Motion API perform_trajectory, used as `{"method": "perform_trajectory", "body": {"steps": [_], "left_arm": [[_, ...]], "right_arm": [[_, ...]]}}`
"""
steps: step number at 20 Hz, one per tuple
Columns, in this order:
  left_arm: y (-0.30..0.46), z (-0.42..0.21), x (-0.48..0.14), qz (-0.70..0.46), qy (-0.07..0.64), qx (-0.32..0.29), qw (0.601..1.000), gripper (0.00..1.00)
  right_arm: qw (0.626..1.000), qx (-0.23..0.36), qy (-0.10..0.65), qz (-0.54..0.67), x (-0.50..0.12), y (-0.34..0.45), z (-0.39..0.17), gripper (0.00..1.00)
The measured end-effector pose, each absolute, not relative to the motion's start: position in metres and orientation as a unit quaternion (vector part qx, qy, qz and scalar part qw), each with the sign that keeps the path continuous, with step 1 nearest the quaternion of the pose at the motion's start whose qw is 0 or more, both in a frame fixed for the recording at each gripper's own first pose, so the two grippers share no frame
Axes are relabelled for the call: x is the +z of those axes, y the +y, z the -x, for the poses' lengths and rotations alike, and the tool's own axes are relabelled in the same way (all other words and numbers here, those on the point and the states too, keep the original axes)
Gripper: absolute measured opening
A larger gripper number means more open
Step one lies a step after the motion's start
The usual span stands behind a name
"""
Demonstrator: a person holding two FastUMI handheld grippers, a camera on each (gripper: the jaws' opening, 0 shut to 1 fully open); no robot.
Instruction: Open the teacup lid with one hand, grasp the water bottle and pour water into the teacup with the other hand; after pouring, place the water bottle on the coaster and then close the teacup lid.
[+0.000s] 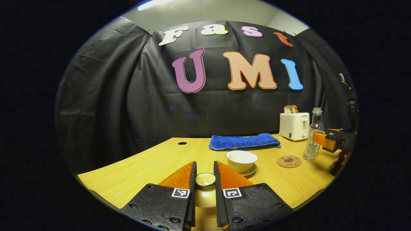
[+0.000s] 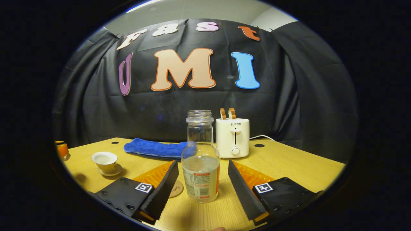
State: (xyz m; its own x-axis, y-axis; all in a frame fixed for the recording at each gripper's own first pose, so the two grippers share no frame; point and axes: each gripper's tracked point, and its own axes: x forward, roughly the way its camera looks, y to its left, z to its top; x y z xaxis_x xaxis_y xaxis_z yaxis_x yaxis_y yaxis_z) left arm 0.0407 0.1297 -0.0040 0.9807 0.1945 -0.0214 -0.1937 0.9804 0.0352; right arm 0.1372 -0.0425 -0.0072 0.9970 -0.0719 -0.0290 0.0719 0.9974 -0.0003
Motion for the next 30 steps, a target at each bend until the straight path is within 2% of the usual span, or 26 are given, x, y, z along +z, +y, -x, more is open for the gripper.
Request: {"method": "perform_trajectory", "body": {"steps": [1,2,3,4,5,11,13,14,18,19,21,22,28,30], "left_arm": [[0.130,-0.040,-0.005,-0.014,0.013,0.098,0.995,0.23],[0.132,-0.040,-0.009,-0.012,0.012,0.098,0.995,0.23],[0.133,-0.040,-0.011,-0.010,0.014,0.096,0.995,0.23],[0.134,-0.039,-0.009,-0.009,0.011,0.096,0.995,0.23],[0.134,-0.039,-0.009,-0.008,0.011,0.093,0.996,0.23],[0.133,-0.036,-0.008,-0.005,-0.003,0.085,0.996,0.23],[0.135,-0.036,-0.008,0.003,-0.004,0.084,0.996,0.23],[0.134,-0.037,-0.008,0.000,-0.003,0.083,0.997,0.25],[0.127,-0.038,-0.009,0.000,-0.002,0.063,0.998,0.23],[0.128,-0.038,-0.008,0.000,-0.004,0.063,0.998,0.23],[0.128,-0.038,-0.006,0.000,-0.005,0.062,0.998,0.23],[0.128,-0.037,-0.007,0.000,-0.004,0.062,0.998,0.23],[0.127,-0.037,-0.007,0.001,-0.004,0.060,0.998,0.21],[0.128,-0.038,-0.007,0.001,-0.004,0.060,0.998,0.23]], "right_arm": [[0.999,-0.038,0.015,0.000,-0.009,-0.043,-0.142,1.00],[0.999,-0.038,0.013,0.000,-0.009,-0.042,-0.147,0.95],[0.999,-0.039,0.013,0.001,-0.009,-0.042,-0.152,0.99],[0.999,-0.039,0.011,0.001,-0.009,-0.042,-0.156,0.95],[0.999,-0.041,0.011,0.001,-0.009,-0.043,-0.161,1.00],[0.999,-0.042,0.005,0.003,-0.007,-0.041,-0.179,0.99],[0.999,-0.042,0.007,0.002,-0.008,-0.040,-0.179,0.92],[0.999,-0.045,0.007,0.003,-0.008,-0.041,-0.181,0.82],[0.999,-0.043,0.011,0.007,-0.008,-0.037,-0.176,0.78],[0.999,-0.035,0.012,0.008,-0.010,-0.035,-0.176,0.74],[0.999,-0.029,0.011,0.012,-0.009,-0.036,-0.176,0.74],[0.999,-0.028,0.014,0.022,-0.009,-0.035,-0.176,0.67],[0.980,-0.009,0.040,0.195,-0.008,-0.015,-0.182,0.67],[0.967,0.002,0.041,0.251,-0.007,-0.001,-0.185,0.67]]}}
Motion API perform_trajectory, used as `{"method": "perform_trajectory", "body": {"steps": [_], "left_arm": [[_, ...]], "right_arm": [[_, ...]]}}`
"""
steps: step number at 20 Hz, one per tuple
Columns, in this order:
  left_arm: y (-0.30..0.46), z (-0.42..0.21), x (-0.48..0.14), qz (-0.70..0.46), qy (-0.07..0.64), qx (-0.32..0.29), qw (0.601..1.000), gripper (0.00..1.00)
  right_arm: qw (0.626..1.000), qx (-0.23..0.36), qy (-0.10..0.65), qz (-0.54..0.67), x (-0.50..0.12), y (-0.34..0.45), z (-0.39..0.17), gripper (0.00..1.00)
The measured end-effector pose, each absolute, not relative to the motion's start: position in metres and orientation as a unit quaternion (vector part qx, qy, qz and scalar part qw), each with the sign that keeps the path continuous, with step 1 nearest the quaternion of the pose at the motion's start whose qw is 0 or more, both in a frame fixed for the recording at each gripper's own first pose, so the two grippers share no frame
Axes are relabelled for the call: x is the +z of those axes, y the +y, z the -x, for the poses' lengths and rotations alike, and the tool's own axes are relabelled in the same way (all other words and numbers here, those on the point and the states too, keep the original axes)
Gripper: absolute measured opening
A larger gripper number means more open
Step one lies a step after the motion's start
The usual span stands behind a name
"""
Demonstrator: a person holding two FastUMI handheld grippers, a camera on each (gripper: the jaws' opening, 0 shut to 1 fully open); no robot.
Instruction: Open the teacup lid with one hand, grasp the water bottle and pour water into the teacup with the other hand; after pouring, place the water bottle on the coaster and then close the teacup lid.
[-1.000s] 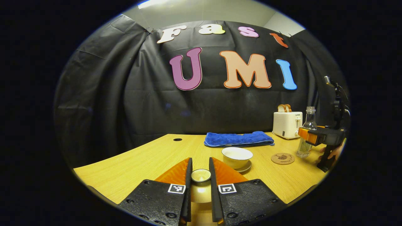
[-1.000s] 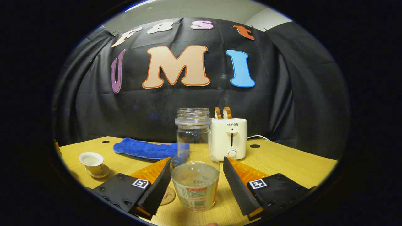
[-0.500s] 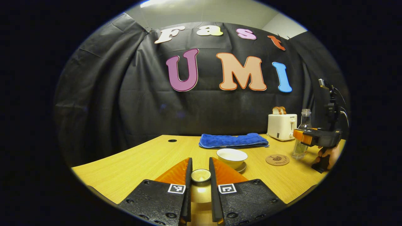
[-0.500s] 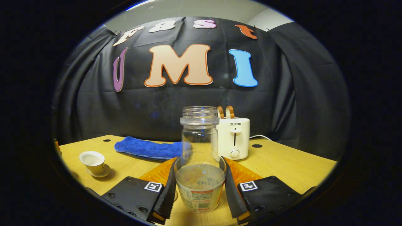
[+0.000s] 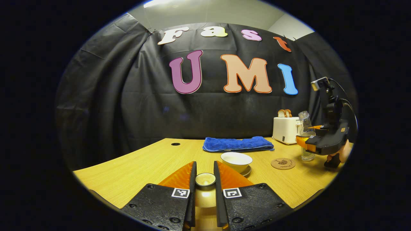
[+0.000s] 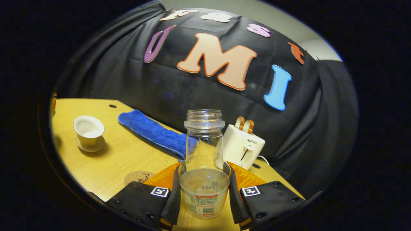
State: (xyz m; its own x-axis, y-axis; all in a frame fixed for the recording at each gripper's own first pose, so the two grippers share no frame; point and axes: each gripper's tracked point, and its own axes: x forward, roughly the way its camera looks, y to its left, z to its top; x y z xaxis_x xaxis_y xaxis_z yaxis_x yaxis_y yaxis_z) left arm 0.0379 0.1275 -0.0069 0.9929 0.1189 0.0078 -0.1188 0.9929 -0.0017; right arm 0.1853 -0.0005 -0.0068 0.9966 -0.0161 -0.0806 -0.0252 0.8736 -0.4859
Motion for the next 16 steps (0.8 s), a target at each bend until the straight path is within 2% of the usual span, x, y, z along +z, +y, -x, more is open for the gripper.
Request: {"method": "perform_trajectory", "body": {"steps": [5,10,14,16], "left_arm": [[0.126,-0.037,-0.005,0.000,-0.004,0.054,0.999,0.23],[0.140,-0.031,-0.006,0.001,-0.004,0.063,0.998,0.23],[0.157,-0.025,-0.006,0.001,-0.003,0.075,0.997,0.25],[0.166,-0.021,-0.005,0.001,-0.003,0.082,0.997,0.23]], "right_arm": [[0.930,0.059,0.038,0.362,-0.007,0.051,-0.191,0.67],[0.877,0.118,0.015,0.466,-0.016,0.105,-0.191,0.67],[0.839,0.150,0.004,0.522,-0.026,0.135,-0.188,0.67],[0.823,0.160,0.002,0.545,-0.032,0.143,-0.190,0.66]]}}
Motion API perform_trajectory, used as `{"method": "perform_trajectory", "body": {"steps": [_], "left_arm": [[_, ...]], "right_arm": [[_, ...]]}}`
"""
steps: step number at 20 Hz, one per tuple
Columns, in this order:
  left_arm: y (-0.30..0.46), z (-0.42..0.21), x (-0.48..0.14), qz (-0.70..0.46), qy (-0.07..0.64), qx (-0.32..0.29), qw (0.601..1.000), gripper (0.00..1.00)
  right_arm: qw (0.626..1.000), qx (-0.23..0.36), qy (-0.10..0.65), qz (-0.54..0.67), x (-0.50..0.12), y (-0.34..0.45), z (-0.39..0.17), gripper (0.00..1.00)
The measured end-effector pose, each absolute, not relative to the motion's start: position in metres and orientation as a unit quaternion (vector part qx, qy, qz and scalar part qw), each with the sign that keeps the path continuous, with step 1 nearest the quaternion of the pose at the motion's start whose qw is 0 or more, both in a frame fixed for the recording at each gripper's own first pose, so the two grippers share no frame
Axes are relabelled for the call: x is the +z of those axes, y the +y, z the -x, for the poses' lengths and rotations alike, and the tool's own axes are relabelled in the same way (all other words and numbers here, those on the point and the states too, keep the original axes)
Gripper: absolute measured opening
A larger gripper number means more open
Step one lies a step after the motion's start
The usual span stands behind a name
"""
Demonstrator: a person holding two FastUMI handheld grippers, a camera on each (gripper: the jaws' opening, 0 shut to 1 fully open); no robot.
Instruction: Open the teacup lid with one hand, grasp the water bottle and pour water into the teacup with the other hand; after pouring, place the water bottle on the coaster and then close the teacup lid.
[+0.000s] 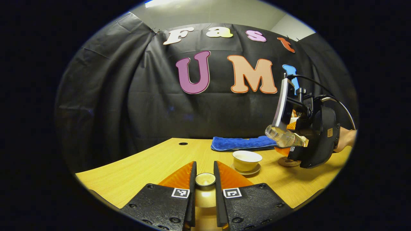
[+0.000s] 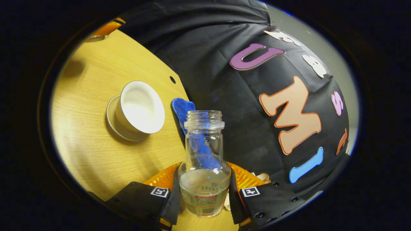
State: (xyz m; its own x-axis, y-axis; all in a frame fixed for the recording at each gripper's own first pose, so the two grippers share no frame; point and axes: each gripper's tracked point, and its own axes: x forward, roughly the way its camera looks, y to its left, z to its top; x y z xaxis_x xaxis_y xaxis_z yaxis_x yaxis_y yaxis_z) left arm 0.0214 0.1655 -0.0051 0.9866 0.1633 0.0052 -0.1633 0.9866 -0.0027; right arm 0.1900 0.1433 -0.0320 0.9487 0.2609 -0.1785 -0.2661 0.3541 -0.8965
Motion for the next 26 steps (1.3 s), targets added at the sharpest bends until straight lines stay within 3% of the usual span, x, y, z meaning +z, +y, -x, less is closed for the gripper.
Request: {"method": "perform_trajectory", "body": {"steps": [20,26], "left_arm": [[0.174,-0.018,-0.005,0.001,-0.003,0.090,0.996,0.23],[0.174,-0.017,-0.006,0.002,-0.002,0.089,0.996,0.23]], "right_arm": [[0.630,0.163,-0.041,0.758,-0.046,0.168,-0.199,0.66],[0.591,0.167,-0.058,0.787,-0.039,0.176,-0.207,0.67]]}}
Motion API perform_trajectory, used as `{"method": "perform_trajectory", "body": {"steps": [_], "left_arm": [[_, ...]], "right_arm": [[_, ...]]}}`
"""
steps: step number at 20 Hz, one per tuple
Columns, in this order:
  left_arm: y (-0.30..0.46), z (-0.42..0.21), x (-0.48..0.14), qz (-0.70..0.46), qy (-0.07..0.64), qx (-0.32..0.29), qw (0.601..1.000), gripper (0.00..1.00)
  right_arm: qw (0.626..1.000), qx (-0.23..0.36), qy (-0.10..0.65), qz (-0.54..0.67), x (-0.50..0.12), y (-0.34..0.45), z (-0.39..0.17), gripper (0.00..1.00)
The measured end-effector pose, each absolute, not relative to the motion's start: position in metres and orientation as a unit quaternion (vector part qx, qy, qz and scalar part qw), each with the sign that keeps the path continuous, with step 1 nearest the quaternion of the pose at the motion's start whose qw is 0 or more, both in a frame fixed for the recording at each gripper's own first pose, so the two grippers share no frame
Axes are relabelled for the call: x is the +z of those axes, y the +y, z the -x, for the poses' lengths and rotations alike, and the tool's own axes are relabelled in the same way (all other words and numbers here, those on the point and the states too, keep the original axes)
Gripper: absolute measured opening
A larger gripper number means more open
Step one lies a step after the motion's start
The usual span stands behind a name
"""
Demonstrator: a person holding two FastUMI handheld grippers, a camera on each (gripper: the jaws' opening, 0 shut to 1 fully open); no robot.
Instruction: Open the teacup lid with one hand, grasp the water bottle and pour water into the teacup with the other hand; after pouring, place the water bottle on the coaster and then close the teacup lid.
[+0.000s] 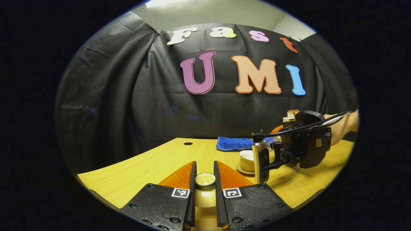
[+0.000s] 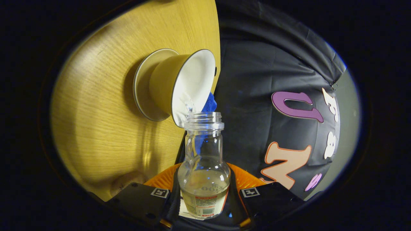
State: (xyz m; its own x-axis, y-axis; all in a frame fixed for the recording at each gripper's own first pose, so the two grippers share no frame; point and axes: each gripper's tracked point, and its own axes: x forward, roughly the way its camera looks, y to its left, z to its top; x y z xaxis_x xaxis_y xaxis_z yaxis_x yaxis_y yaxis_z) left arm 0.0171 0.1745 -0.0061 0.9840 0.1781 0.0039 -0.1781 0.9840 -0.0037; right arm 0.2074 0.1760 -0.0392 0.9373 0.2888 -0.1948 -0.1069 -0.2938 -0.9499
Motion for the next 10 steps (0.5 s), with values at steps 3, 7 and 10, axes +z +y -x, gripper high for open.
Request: {"method": "perform_trajectory", "body": {"steps": [3,7,10], "left_arm": [[0.1744,-0.0168,-0.0049,0.002,-0.002,0.089,0.996,0.23],[0.1745,-0.0169,-0.0059,0.002,-0.001,0.089,0.996,0.23],[0.1748,-0.0168,-0.0056,0.002,-0.001,0.089,0.996,0.23]], "right_arm": [[0.576,0.167,-0.063,0.798,-0.0367,0.1763,-0.2082,0.67],[0.555,0.165,-0.072,0.812,-0.0319,0.1799,-0.2073,0.67],[0.536,0.165,-0.079,0.824,-0.0291,0.1813,-0.2090,0.67]]}}
